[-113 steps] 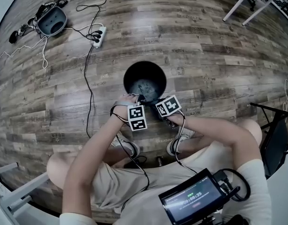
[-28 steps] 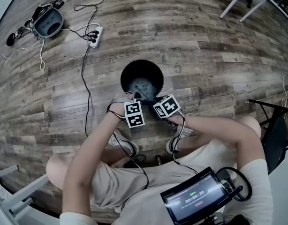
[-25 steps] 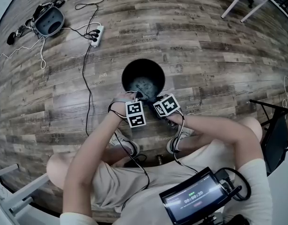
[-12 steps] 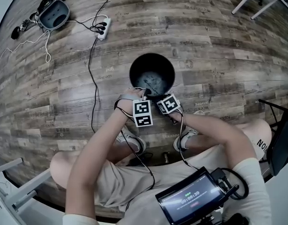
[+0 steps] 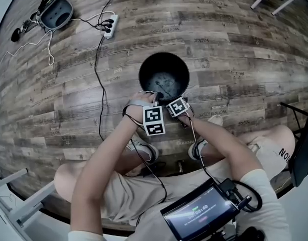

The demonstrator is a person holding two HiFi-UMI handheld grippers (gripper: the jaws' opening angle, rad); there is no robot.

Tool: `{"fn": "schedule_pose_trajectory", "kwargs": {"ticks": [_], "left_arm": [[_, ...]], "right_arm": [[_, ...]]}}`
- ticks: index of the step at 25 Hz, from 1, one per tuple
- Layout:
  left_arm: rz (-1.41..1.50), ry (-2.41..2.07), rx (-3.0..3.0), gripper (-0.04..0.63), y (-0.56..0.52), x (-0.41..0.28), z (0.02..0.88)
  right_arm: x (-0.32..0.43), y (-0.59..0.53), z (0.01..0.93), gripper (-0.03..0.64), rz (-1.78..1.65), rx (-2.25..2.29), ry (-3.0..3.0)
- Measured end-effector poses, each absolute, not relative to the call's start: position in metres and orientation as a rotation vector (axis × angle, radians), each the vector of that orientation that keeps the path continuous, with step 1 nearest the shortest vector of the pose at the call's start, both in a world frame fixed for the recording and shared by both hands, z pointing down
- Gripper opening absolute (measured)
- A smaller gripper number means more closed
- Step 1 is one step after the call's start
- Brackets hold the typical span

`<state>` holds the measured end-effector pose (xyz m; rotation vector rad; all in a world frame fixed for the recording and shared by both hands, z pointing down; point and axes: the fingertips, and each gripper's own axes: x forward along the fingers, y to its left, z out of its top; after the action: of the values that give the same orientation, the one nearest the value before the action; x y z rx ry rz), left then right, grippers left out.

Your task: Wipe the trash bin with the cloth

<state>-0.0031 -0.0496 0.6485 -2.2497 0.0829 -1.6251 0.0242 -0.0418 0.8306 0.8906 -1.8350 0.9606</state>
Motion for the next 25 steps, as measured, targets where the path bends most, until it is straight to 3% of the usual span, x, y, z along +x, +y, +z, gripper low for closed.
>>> {"fn": "schedule_pose_trajectory", "kwargs": {"ticks": [10, 20, 25], "left_arm": [[-1.688, 0.095, -2.266, 0.104, -0.047, -0.005, 0.652], [-1.708, -0.139, -2.263, 0.186, -0.041, -0.026, 0.642], [-1.664, -0.087, -2.108, 0.183, -0.057, -0.034, 0.654]], "right_arm": [[0.02, -0.001, 0.782, 0.08, 1.141, 0.885, -1.802], [0.011, 0.024, 0.68, 0.08, 1.132, 0.76, -1.918], [0.02, 0.012, 0.634, 0.08, 1.19, 0.814, -1.97]]}}
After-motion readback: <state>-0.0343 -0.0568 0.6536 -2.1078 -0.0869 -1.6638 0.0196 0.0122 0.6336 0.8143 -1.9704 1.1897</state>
